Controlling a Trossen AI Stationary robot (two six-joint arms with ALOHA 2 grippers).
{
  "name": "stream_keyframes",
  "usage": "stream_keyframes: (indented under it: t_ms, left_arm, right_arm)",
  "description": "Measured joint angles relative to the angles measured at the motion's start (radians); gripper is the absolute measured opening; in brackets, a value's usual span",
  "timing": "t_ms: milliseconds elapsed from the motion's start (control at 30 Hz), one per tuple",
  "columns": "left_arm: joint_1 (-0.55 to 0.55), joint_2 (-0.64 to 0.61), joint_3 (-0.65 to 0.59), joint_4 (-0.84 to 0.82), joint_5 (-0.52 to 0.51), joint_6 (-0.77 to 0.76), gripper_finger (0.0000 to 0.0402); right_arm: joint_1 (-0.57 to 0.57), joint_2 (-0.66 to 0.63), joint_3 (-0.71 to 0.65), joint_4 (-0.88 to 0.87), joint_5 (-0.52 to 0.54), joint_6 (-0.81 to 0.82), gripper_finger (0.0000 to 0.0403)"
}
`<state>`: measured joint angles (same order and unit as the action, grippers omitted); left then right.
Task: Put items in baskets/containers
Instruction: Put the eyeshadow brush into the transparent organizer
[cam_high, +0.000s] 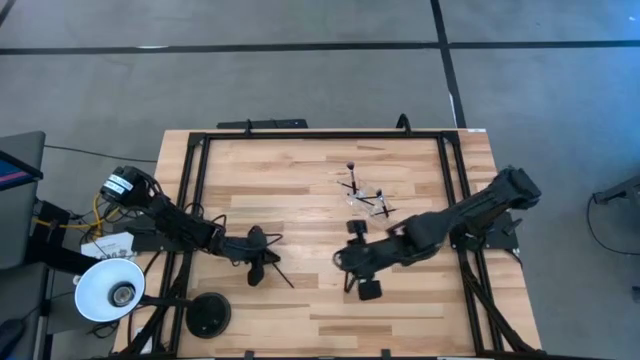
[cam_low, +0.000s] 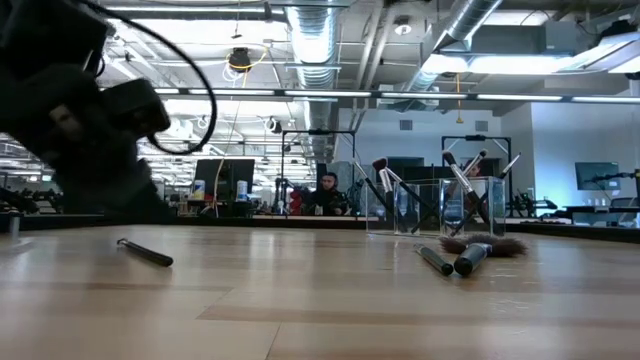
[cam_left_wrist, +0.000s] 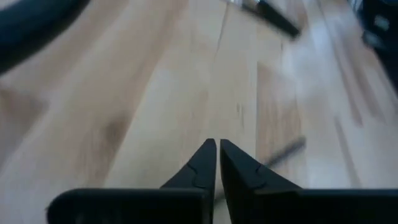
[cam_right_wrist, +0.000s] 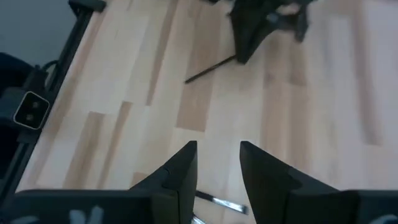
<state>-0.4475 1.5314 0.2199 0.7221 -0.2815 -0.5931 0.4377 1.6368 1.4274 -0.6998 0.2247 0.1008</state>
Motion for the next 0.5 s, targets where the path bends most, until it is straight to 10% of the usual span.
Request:
stream_keyframes:
  t_ms: [233,500]
  left_arm:
    - [-0.004,-0.001,0.075,0.012,0.005,0.194,0.0063]
    - [0.032,-0.001,0.036,-0.022,0.087,0.409,0.0146]
  right_arm:
    - [0.073,-0.158,-0.126,0.114,0.140,-0.117,0.0113]
    - [0.071,-0.129,-0.595,1.027,0.068,-0.156,0.0113]
